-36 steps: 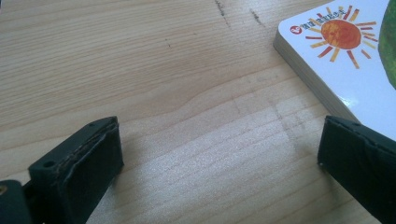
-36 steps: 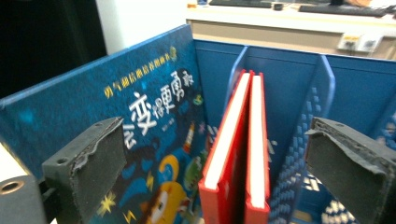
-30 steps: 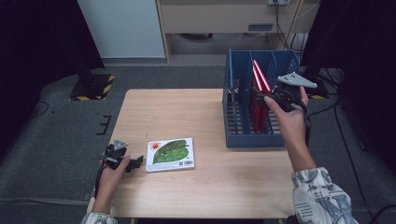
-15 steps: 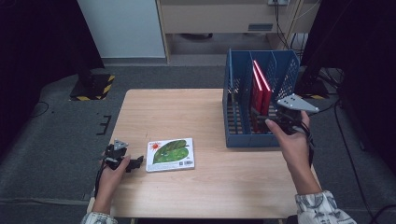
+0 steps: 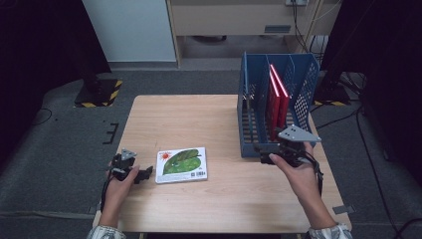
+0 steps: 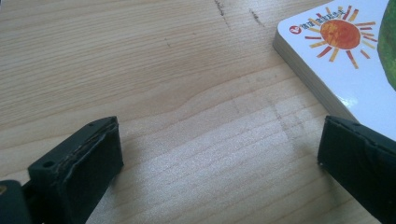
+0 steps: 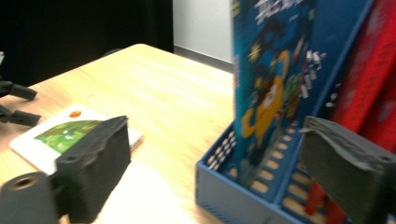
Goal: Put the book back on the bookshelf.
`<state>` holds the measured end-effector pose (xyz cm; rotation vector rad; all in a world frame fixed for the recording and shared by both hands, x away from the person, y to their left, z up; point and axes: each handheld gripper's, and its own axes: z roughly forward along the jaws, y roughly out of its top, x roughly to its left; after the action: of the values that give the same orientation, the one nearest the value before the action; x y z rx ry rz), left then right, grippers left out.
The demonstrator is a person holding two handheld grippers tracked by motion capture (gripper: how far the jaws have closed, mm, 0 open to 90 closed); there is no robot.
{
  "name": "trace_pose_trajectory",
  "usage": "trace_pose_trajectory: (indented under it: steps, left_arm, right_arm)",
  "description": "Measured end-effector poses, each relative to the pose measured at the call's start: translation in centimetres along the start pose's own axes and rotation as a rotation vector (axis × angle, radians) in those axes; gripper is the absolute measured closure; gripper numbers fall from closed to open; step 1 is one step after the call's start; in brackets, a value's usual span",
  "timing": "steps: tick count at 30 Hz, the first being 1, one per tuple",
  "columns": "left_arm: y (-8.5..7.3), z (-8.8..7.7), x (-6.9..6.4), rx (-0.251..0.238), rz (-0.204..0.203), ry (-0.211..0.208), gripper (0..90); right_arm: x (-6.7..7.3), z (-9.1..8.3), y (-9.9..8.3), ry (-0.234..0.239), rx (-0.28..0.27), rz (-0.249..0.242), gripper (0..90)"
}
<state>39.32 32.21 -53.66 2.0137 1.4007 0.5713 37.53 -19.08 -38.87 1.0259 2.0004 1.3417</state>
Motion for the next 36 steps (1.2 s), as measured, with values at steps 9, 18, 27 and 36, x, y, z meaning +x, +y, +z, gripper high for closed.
trace_pose_trajectory:
  steps: [9,18,27,36]
  left_arm:
    - [0.0,0.0,-0.1,0.000,-0.006,0.007,0.0]
    - [0.0,-0.1,-0.1,0.002,-0.008,0.005,0.0]
    - [0.5,-1.3,0.2,-0.057,-0.034,0.026,4.7]
    - [1.3,-2.6,-1.3,-0.127,0.032,0.027,6.4]
  right_arm:
    - [3.3,1.9,-1.8,0.131,0.075,-0.066,16.9]
    - [7.0,4.1,-2.7,0.232,0.122,-0.120,26.0]
    - [10.6,7.9,-4.5,0.312,0.206,-0.145,26.5]
    - [12.3,11.0,-6.1,0.318,0.275,-0.139,21.0]
